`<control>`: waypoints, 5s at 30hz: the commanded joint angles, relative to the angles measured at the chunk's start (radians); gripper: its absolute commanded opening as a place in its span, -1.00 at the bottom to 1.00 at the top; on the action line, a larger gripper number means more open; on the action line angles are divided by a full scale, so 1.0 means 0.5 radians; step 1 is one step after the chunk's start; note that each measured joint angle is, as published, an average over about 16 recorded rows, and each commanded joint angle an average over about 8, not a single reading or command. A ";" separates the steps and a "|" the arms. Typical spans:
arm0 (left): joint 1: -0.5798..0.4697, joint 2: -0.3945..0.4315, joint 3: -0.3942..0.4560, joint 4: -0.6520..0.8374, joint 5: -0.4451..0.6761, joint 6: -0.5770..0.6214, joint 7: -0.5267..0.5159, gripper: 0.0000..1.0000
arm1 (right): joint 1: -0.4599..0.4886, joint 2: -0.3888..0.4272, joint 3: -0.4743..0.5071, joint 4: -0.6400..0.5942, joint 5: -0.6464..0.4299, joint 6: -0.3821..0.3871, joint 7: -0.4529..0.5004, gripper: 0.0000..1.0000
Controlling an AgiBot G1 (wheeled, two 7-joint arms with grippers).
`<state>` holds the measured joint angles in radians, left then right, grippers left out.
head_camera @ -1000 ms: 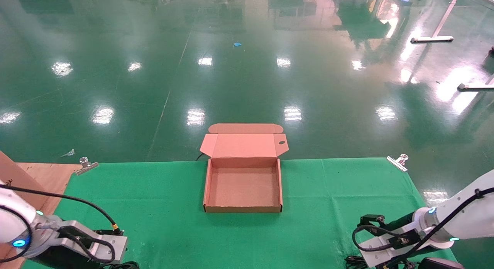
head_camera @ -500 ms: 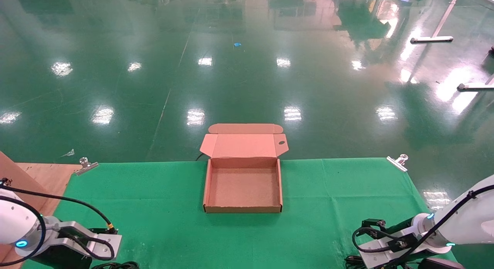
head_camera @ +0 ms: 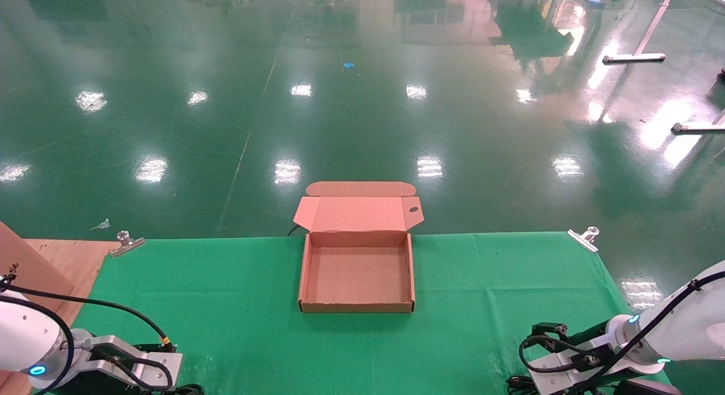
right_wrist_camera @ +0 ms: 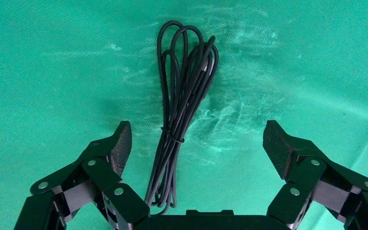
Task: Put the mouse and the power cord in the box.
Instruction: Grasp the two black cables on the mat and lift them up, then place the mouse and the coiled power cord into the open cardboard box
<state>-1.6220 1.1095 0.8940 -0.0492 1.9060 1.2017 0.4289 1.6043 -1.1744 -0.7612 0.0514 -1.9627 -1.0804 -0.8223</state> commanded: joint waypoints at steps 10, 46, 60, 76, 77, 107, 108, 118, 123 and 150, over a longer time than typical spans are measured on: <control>0.001 0.014 -0.004 0.056 -0.006 -0.033 0.034 -1.00 | 0.015 -0.033 -0.005 -0.055 -0.008 0.017 -0.048 -1.00; -0.103 -0.017 -0.016 0.067 -0.021 0.055 0.106 -1.00 | 0.112 -0.011 0.031 -0.087 0.045 -0.135 -0.109 -1.00; -0.479 0.056 -0.002 -0.036 0.000 0.204 0.144 -1.00 | 0.467 0.022 0.117 -0.016 0.167 -0.355 -0.133 -1.00; -0.786 0.339 -0.060 -0.067 -0.078 0.138 0.143 -1.00 | 0.819 -0.226 0.186 0.006 0.266 -0.348 0.010 -1.00; -0.801 0.357 -0.066 -0.066 -0.086 0.112 0.143 -1.00 | 0.835 -0.248 0.190 0.007 0.271 -0.338 0.019 -1.00; -0.410 0.500 -0.226 -0.274 -0.400 -0.685 0.355 -1.00 | 0.819 -0.323 0.112 0.282 0.453 -0.284 0.256 -1.00; -0.362 0.504 -0.239 -0.305 -0.433 -0.738 0.377 -1.00 | 0.830 -0.314 0.114 0.265 0.462 -0.322 0.244 -1.00; 0.035 0.527 -0.167 -0.640 -0.754 -0.931 0.384 -1.00 | 0.851 -0.229 0.139 0.114 0.518 -0.500 0.069 -1.00; 0.126 0.525 -0.013 -0.742 -0.827 -0.978 0.349 -0.97 | 0.819 -0.204 0.140 0.053 0.521 -0.502 0.006 -1.00; 0.124 0.517 0.619 -0.861 -0.910 -1.435 -0.079 1.00 | 0.772 -0.260 0.149 -0.076 0.535 -0.483 -0.067 -1.00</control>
<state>-1.5615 1.3667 1.1922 -0.4811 1.4364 0.4943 0.3927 1.9941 -1.3063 -0.6867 0.0160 -1.6953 -1.3194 -0.8548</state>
